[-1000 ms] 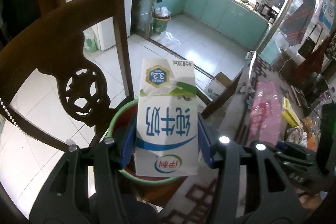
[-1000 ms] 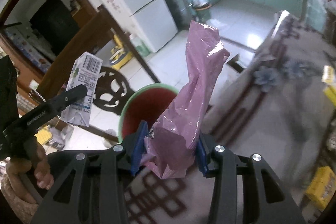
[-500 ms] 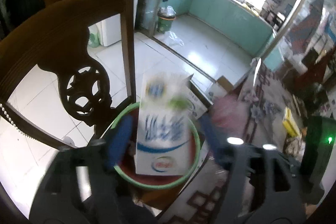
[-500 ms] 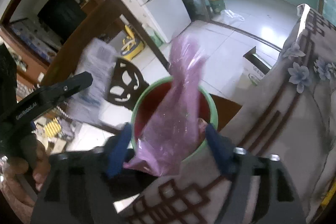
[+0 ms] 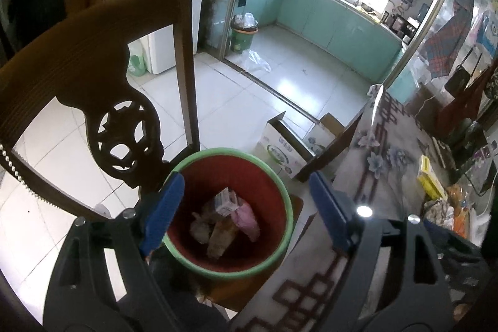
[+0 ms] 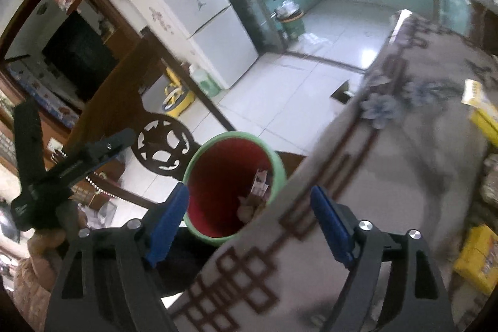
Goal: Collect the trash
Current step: 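Move both tools back over the table, then grasp the crumpled tissue pile with the left gripper while the right grasps the clear plastic bag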
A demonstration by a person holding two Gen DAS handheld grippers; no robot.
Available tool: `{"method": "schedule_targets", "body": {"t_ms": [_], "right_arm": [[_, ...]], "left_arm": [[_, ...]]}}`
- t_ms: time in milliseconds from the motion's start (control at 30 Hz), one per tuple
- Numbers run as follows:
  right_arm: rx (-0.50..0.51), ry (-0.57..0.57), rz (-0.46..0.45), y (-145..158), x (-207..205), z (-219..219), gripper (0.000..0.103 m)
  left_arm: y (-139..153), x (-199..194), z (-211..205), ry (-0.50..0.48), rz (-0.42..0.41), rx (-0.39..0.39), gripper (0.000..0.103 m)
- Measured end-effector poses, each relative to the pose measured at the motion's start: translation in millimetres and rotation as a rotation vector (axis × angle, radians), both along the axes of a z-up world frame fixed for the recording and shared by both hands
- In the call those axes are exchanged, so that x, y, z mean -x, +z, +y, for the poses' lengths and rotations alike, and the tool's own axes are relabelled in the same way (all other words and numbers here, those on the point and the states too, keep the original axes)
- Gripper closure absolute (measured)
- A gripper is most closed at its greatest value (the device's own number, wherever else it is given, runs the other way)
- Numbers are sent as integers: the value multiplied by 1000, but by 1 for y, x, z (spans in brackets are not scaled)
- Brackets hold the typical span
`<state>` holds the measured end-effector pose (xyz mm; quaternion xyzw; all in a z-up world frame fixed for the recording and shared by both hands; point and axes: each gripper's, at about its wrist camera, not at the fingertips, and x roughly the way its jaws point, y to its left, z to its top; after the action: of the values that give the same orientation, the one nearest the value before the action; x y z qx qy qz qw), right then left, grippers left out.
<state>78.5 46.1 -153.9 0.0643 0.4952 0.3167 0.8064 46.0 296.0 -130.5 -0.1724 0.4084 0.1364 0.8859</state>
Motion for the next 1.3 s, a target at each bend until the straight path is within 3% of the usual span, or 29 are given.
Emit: {"method": "schedule_targets", "body": {"t_ms": [267,400,567,700,833,900,933,1133,1167,1200,1267,1300], "right_arm": [[-2,-113,-35,22,36,-70,23],[41,-176,-56,29,63,-116,21],[123,-269,-25,23,93,-184,21],[243,-336,41,2,124,-252,21],[378,-359,152,-31,159,-308,21],[406,-368,190,-42,177,-326,14],[405,-367,211,-48,184,-334,8],[442,-329,295,-87,204,-337,7],[459,-318,294,-92,203,-333,10],[468,-302,294,-98,202,-330,20],[447,-290,287,-100,198,-327,29],[426,-292,280,-98,194,-326,39]], "left_arm": [[-3,19,-40,-41,41,-35,23],[-12,27,-82,-117,78,-16,23],[-5,27,-150,-259,54,44,23],[-2,34,-221,-429,37,61,23],[-14,44,-278,-585,77,66,22],[-20,48,-300,-653,102,80,22],[-21,50,-310,-678,109,83,22],[-25,63,-350,-807,135,67,17],[-24,66,-353,-823,139,66,17],[-24,68,-354,-834,141,66,17],[-27,70,-362,-866,153,67,15],[-28,71,-364,-877,158,68,15]]}}
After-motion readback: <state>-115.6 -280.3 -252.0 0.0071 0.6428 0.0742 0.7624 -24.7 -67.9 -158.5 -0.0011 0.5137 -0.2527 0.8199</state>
